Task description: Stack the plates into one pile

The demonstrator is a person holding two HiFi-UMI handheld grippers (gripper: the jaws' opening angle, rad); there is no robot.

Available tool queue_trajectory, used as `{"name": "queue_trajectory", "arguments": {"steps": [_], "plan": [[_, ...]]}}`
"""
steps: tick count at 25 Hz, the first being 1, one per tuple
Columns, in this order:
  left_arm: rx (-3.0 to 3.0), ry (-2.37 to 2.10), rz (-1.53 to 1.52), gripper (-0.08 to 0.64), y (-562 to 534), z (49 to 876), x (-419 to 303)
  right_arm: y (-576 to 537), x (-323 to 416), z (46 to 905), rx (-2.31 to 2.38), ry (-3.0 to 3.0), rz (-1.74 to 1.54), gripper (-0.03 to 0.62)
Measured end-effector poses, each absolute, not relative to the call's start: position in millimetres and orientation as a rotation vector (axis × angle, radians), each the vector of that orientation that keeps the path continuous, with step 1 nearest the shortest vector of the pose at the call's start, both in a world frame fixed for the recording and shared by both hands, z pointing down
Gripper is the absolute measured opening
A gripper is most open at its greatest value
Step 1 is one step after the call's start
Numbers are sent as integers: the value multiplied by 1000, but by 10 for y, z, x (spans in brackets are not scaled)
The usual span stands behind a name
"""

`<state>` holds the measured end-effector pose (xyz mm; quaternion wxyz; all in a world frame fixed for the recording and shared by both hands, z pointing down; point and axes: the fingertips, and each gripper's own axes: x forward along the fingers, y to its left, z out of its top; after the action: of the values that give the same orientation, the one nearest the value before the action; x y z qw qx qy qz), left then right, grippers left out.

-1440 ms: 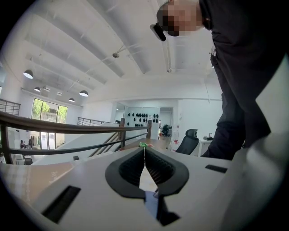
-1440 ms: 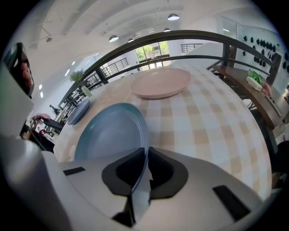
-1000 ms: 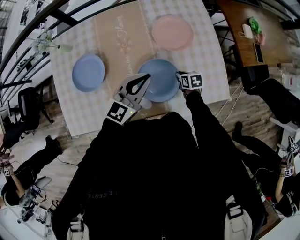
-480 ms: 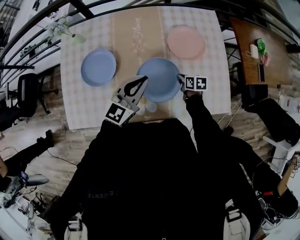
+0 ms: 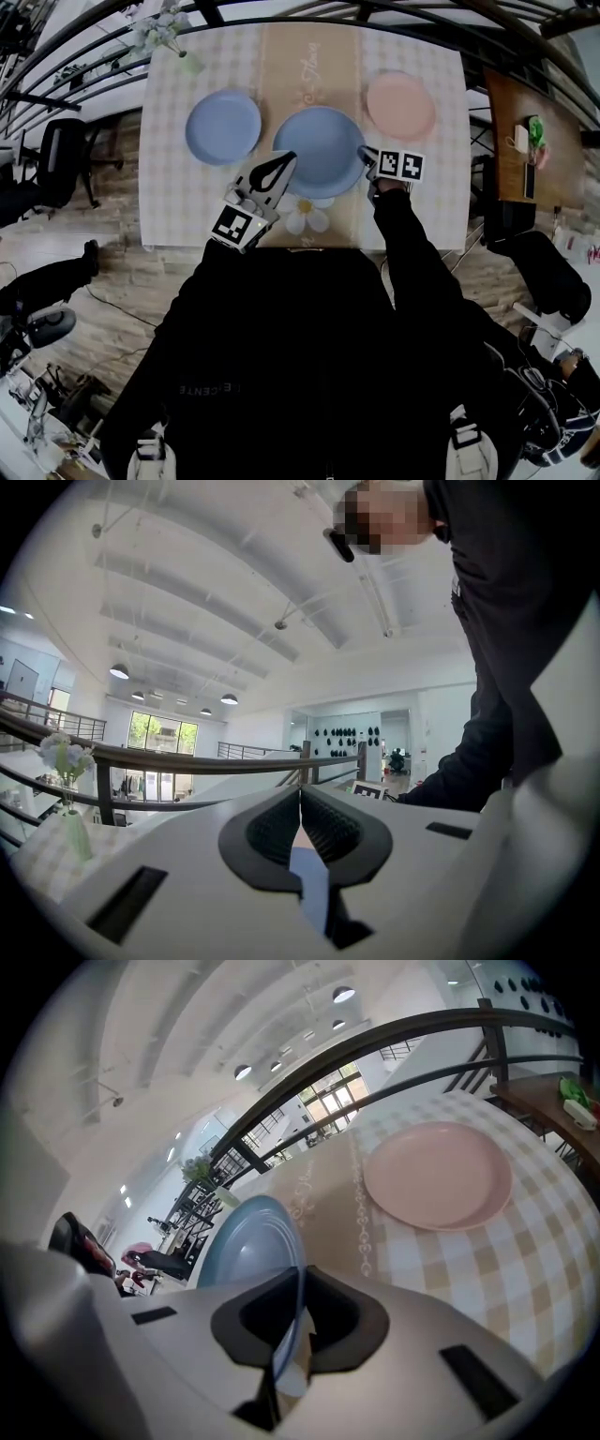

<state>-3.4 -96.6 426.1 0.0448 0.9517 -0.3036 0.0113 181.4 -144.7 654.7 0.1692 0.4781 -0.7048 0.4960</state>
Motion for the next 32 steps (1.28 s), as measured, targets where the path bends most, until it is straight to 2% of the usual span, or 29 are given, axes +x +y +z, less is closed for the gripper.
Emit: {"name": "queue_trajectory", "arguments": {"steps": [14, 32], "plan": [[2852, -1105, 16, 21, -1173, 4351, -903, -1997, 847, 6438, 1277, -2073, 1434, 31], [2792, -1228, 42, 20, -1566, 4558, -1842, -2522, -398, 6693, 1204, -2053, 1497, 31]]}}
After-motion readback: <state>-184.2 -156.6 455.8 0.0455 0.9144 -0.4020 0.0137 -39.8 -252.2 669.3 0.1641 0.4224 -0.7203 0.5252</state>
